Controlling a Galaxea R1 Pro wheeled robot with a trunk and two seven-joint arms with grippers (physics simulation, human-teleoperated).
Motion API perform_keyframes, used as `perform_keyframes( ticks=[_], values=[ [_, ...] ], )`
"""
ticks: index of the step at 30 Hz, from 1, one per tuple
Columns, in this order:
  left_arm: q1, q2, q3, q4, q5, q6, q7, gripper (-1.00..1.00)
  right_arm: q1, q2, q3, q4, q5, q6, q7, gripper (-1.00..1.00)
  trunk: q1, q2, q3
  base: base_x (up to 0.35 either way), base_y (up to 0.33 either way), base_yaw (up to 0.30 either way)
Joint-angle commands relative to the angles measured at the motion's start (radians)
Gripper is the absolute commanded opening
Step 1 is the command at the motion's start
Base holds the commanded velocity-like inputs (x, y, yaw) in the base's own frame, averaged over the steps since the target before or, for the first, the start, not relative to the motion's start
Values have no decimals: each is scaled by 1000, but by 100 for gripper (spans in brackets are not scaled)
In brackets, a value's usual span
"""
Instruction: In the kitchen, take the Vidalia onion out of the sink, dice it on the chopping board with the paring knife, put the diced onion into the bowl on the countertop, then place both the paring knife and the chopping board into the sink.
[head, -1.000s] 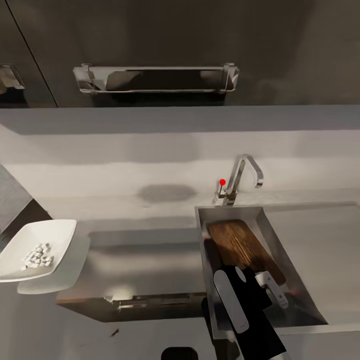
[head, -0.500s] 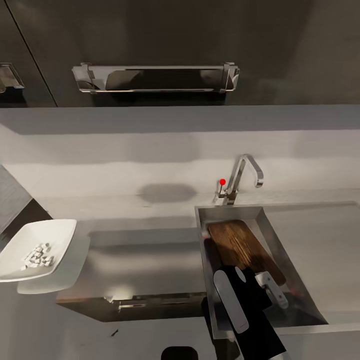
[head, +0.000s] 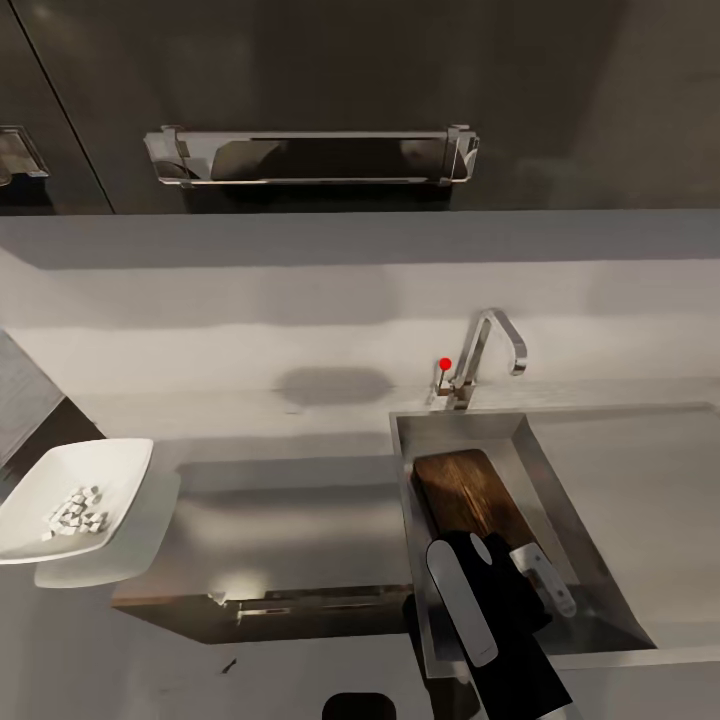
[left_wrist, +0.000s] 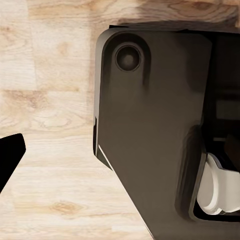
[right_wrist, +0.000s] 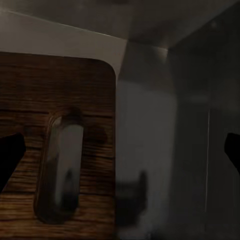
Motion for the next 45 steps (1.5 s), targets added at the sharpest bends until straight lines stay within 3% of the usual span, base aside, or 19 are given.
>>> perform_keyframes(
  ticks=[1,6,8,10,15,16,20,21,23,26,29,35,38,42,45],
  values=[
    [-1,1,-8,1,10,-3,-3,100,-1,0,0,-1,-4,-6,-3,100,0,-2,-2,0,0,0],
    [-1,1,-8,1,10,-3,-3,100,-1,0,21,-36,-3,5,-3,100,0,-2,-2,0,0,0],
    [-1,1,-8,1,10,-3,-3,100,-1,0,73,-92,-2,24,-3,100,0,-2,-2,0,0,0],
    [-1,1,-7,9,10,-3,-3,100,-1,0,168,-185,2,104,-3,100,0,-2,-2,0,0,0],
    [-1,1,-6,17,10,-4,-3,100,-1,0,218,-268,3,270,-3,100,0,-2,-2,0,0,0],
    [-1,1,-6,17,10,-4,-3,100,-1,0,220,-272,3,289,23,100,0,-2,-2,0,0,0],
    [-1,1,-6,16,9,-7,-4,100,-1,0,222,-285,4,388,263,100,0,-2,-2,0,0,0],
    [-1,1,-6,16,9,-7,-4,100,-1,-11,222,-286,4,399,317,100,0,-2,-2,0,0,0],
    [-1,1,-6,15,9,-8,-4,100,-1,-65,222,-288,4,411,426,100,0,-2,-2,0,0,0],
    [-1,1,-6,16,9,-8,-5,100,-1,-166,223,-289,4,417,618,100,0,-2,-2,0,0,0],
    [-1,1,-6,16,9,-8,-5,100,-1,-211,223,-289,6,416,699,100,0,-2,-2,0,0,0],
    [-1,1,-6,16,9,-9,-5,100,-1,-228,225,-288,100,413,736,100,0,-2,-2,0,0,0],
    [-1,1,-6,15,9,-9,-5,100,-1,-226,235,-289,113,415,737,100,0,-2,-2,-10,0,0],
    [-1,1,-6,15,9,-10,-5,100,-1,-226,300,-288,120,415,737,100,0,-2,-2,-58,0,0],
    [-1,1,-6,15,9,-10,-5,100,-1,-227,312,-288,132,413,737,100,0,-2,-2,-70,0,0]
  ],
)
